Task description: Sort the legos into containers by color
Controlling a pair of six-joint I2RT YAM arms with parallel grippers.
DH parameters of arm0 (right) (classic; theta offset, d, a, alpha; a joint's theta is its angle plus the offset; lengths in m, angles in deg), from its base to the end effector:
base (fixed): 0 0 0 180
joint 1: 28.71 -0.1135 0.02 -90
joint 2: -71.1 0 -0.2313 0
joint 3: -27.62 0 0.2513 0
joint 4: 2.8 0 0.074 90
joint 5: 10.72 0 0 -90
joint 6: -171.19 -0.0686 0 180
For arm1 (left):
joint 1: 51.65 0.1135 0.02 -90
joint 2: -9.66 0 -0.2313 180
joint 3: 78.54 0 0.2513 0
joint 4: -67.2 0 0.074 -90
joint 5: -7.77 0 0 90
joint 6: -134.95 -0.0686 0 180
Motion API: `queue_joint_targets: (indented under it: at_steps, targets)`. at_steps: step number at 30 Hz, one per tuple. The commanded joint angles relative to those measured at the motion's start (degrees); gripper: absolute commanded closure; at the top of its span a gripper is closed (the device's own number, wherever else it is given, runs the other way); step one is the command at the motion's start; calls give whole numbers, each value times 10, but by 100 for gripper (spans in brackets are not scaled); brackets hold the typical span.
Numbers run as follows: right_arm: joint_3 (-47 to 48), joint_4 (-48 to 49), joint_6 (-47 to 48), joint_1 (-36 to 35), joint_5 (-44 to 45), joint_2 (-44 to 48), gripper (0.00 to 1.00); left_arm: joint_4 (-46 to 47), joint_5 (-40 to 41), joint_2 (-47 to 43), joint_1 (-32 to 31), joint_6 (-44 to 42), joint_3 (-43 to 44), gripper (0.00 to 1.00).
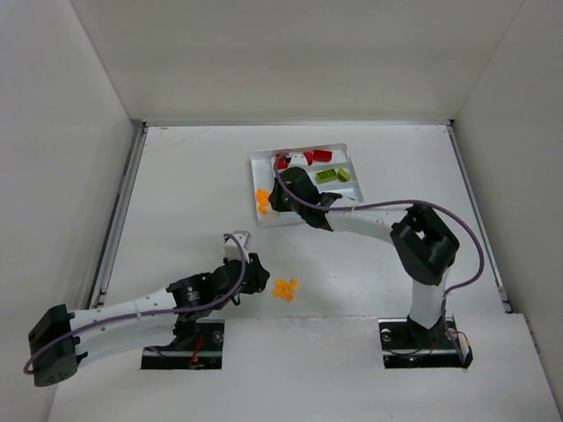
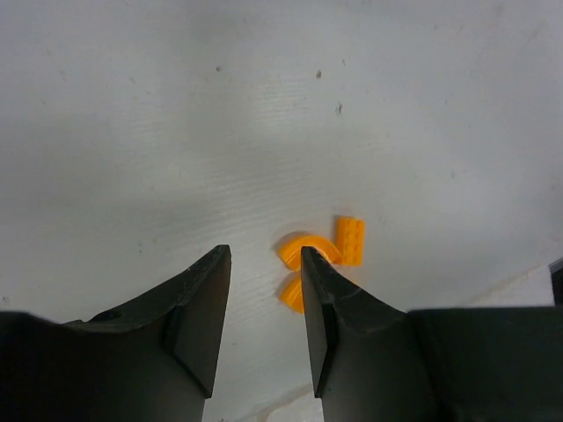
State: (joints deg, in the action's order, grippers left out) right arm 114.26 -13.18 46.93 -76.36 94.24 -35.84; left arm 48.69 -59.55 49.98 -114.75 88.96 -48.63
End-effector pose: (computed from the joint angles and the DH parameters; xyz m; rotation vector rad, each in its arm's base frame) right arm 0.3120 0.3160 0.1760 -0.0904 2.1395 0.5853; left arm 0.1190 -0.1762 0.1514 0.1034 2.1170 -0.7482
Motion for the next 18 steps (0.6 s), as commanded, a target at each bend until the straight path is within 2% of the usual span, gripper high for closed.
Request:
queue_joint_targets:
  at_steps: [1,3,6,8,18]
  targets:
    - [51,0,5,0,-24,-28,79,-14,-13,36,-32,6,2,65]
    - [68,-3,7,-1,-27,-37,77,-16,-10,57,-52,7,8,64]
    - [76,-4,9,-2,-18,-38,57,-14,-4,79,-76,10,10,60]
    - [67,1,9,-2,-11,-28,51,-9,-4,92,-90,6,14,59]
    - [-56,46,3,2,-7,66,50,18,-4,143,-144,-23,29,59]
